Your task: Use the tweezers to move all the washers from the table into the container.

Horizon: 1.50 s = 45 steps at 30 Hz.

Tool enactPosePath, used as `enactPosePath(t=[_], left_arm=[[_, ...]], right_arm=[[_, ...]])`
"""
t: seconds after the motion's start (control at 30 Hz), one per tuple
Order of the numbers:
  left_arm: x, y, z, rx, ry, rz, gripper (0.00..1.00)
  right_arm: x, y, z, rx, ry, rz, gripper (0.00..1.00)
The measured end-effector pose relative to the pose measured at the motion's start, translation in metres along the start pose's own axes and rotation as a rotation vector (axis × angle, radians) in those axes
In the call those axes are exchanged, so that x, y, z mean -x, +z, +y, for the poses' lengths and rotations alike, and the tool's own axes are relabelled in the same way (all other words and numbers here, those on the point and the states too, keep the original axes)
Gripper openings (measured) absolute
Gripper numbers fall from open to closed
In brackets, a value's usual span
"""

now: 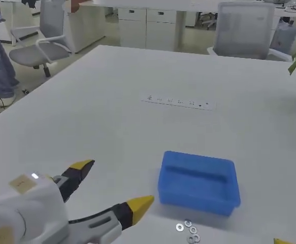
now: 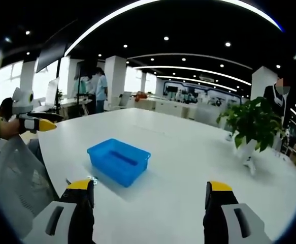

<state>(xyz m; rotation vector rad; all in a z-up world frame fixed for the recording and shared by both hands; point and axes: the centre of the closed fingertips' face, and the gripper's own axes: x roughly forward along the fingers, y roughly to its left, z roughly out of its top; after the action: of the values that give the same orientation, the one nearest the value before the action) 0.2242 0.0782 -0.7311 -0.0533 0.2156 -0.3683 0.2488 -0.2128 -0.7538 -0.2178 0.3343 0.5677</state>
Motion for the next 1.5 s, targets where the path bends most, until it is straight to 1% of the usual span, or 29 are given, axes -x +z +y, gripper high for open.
enactPosePath(t=[0.2,0.3,0.43,0.57,0.63,0.67,0.7,0.73,0.77,0.8,0.83,0.87,0.9,0.93,0.97,1.0,1.03,1.07,1.1,1.13,1.2,1.23,1.27,1.3,1.33,1.37,1.43,1.47,1.5], left_arm=[[-0.001,0.000,0.000,-0.019,0.000,0.003,0.86],[-0.002,-0.003,-0.002,-0.021,-0.011,0.016,0.86],[-0.004,-0.006,-0.005,-0.032,-0.027,0.036,0.88],[-0.005,-0.010,-0.009,-0.037,-0.047,0.058,0.91],[-0.006,-0.014,-0.012,-0.033,-0.073,0.086,0.93],[-0.007,-0.020,-0.017,-0.022,-0.109,0.122,0.94],[-0.007,-0.025,-0.022,-0.005,-0.142,0.147,0.92],[-0.007,-0.032,-0.029,0.031,-0.184,0.193,0.91],[-0.007,-0.035,-0.033,0.043,-0.212,0.213,0.89],[-0.008,-0.039,-0.036,0.056,-0.238,0.233,0.86],[-0.007,-0.045,-0.042,0.074,-0.276,0.276,0.83],[-0.007,-0.049,-0.043,0.060,-0.290,0.300,0.81],[-0.008,-0.056,-0.045,-0.002,-0.323,0.330,0.78],[-0.008,-0.062,-0.048,-0.029,-0.352,0.365,0.75],[-0.008,-0.070,-0.051,-0.062,-0.379,0.416,0.71],[-0.009,-0.076,-0.055,-0.086,-0.405,0.445,0.68],[-0.009,-0.084,-0.061,-0.105,-0.449,0.490,0.65],[-0.009,-0.090,-0.065,-0.128,-0.482,0.512,0.60],[-0.010,-0.095,-0.067,-0.151,-0.502,0.527,0.58],[-0.010,-0.104,-0.069,-0.183,-0.529,0.571,0.56],[-0.011,-0.115,-0.075,-0.258,-0.578,0.615,0.50],[-0.012,-0.119,-0.076,-0.281,-0.587,0.631,0.48],[-0.012,-0.125,-0.078,-0.323,-0.613,0.654,0.45],[-0.012,-0.127,-0.079,-0.334,-0.624,0.663,0.44],[-0.012,-0.132,-0.082,-0.365,-0.654,0.684,0.42],[-0.013,-0.134,-0.082,-0.383,-0.662,0.695,0.39],[-0.017,-0.135,-0.085,-0.393,-0.687,0.699,0.32],[-0.020,-0.137,-0.085,-0.412,-0.695,0.706,0.29],[-0.020,-0.139,-0.083,-0.452,-0.707,0.719,0.27]], right_arm=[[0.000,0.000,-0.005,-0.022,-0.015,-0.004,0.87],[0.000,-0.001,-0.007,-0.038,-0.015,-0.004,0.85],[-0.001,-0.003,-0.005,-0.030,-0.004,0.007,0.84],[-0.002,-0.005,-0.003,-0.022,-0.001,0.020,0.83],[-0.001,-0.005,-0.003,-0.020,-0.003,0.026,0.82],[-0.001,-0.006,-0.004,-0.023,-0.005,0.030,0.82],[-0.001,-0.007,-0.004,-0.023,-0.006,0.033,0.81],[0.000,-0.007,-0.004,-0.023,-0.006,0.038,0.80],[0.000,-0.008,-0.003,-0.023,-0.003,0.043,0.79],[0.000,-0.010,-0.002,-0.018,0.002,0.053,0.74],[0.000,-0.013,-0.001,-0.006,0.010,0.073,0.71],[0.000,-0.015,-0.001,0.010,0.008,0.085,0.69],[0.000,-0.018,-0.001,0.040,0.005,0.102,0.67],[0.000,-0.019,0.000,0.042,0.008,0.111,0.66],[-0.001,-0.020,0.002,0.043,0.018,0.118,0.64],[-0.001,-0.021,0.003,0.047,0.023,0.123,0.62],[-0.001,-0.021,0.004,0.051,0.031,0.128,0.60],[-0.001,-0.021,0.006,0.050,0.037,0.129,0.57],[-0.001,-0.021,0.007,0.048,0.043,0.129,0.56],[0.000,-0.021,0.007,0.049,0.045,0.131,0.54],[0.000,-0.021,0.009,0.048,0.052,0.135,0.49],[0.000,-0.021,0.009,0.047,0.056,0.135,0.47],[0.000,-0.022,0.010,0.048,0.062,0.138,0.44],[0.000,-0.022,0.011,0.048,0.064,0.140,0.42],[0.000,-0.022,0.012,0.045,0.072,0.142,0.40],[0.000,-0.023,0.013,0.046,0.077,0.143,0.37],[0.001,-0.023,0.014,0.056,0.083,0.149,0.35],[0.000,-0.024,0.015,0.063,0.090,0.156,0.33],[0.000,-0.025,0.016,0.081,0.095,0.160,0.30]])
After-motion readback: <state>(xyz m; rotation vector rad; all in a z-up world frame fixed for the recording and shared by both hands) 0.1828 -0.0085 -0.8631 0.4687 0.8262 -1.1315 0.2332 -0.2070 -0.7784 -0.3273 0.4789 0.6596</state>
